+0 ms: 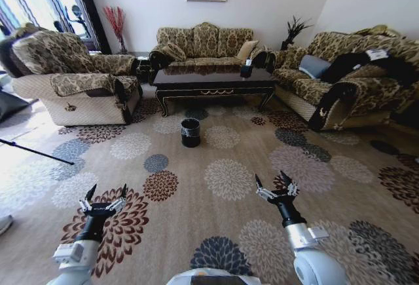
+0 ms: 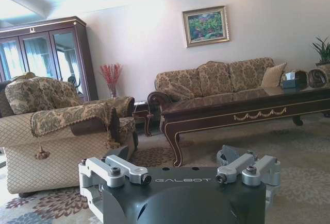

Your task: Move to the front of the table and pick up the trash from the floor, then place it into the trash bin.

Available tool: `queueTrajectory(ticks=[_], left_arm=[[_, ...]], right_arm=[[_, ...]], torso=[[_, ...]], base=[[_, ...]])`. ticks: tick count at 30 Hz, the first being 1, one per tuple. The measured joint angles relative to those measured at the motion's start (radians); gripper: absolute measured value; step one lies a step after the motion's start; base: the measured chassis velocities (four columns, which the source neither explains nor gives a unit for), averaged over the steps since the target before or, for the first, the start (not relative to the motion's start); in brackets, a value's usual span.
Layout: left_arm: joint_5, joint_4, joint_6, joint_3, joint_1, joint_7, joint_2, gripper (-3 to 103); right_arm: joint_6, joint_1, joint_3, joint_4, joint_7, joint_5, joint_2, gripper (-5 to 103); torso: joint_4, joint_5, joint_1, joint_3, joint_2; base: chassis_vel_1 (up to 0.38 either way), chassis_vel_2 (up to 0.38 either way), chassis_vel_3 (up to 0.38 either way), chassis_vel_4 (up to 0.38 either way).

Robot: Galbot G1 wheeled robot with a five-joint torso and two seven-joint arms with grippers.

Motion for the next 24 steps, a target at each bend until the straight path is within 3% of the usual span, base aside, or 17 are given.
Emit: queueTrajectory(ticks=[24], left_arm=[[0.000, 0.000, 0.000, 0.000, 0.000, 0.000, 0.000, 100]], right_arm=[[0.000, 0.000, 0.000, 0.000, 0.000, 0.000, 0.000, 100]], torso=[[0.0000, 0.0000, 0.041, 0.062, 0.103]], base=[[0.000, 0.000, 0.000, 0.000]])
